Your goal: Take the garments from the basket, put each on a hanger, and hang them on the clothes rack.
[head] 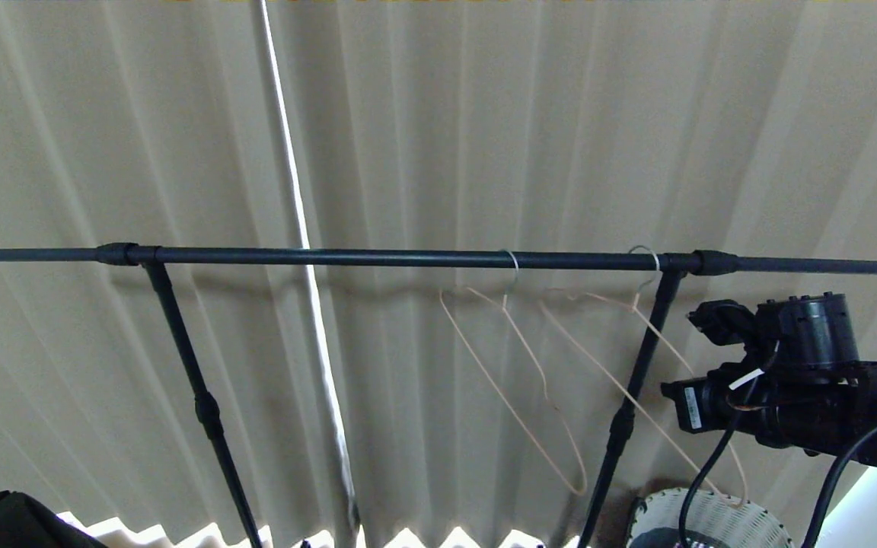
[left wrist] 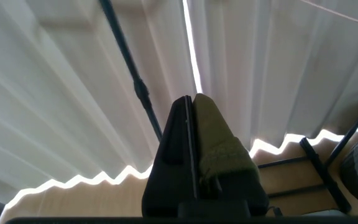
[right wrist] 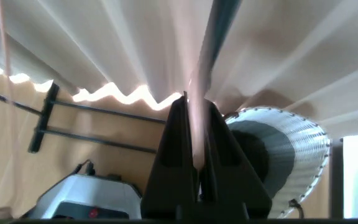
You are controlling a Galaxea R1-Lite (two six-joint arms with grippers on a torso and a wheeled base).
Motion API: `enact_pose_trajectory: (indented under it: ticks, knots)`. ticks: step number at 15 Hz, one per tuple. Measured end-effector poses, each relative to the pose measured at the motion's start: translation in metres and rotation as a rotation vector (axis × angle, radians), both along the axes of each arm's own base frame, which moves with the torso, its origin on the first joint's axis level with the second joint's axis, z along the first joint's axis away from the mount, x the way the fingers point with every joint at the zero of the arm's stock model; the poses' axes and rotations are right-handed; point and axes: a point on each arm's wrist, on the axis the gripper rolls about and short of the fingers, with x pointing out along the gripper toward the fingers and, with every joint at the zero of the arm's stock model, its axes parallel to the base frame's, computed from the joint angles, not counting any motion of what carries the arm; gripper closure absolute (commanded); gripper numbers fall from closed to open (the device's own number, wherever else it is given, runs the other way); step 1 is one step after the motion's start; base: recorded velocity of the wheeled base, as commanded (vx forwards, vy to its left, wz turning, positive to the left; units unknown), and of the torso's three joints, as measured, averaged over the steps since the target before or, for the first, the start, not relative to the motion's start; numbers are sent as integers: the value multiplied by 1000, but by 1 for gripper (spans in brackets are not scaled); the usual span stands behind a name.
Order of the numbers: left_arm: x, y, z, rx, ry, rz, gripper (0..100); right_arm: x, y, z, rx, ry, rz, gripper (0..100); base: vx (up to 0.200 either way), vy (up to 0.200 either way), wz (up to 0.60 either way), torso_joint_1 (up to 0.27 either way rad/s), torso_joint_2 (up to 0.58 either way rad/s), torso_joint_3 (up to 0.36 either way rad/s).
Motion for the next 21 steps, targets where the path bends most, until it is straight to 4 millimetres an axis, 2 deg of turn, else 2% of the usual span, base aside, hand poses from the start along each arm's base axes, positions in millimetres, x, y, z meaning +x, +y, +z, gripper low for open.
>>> enact_pose_trajectory:
  ticks: [8, 15, 17, 21]
  knots:
    - [0, 0, 0, -1, 0, -1, 100, -11, -3, 18, 8, -64, -7, 100, 0, 0, 0, 0, 0, 0]
    - [-2, 0, 1, -22, -49, 3, 100, -51, -14, 21, -41, -92, -78, 100, 0, 0, 0, 0, 0, 0]
    - [-3, 0, 1, -22, -51, 4, 100, -67, -18, 21, -46, -101, -94, 100, -200, 0, 0, 0, 5, 2]
    - [-3, 0, 1, -23, -53, 6, 100, -80, -22, 24, -39, -130, -101, 100, -200, 0, 0, 2, 5, 1]
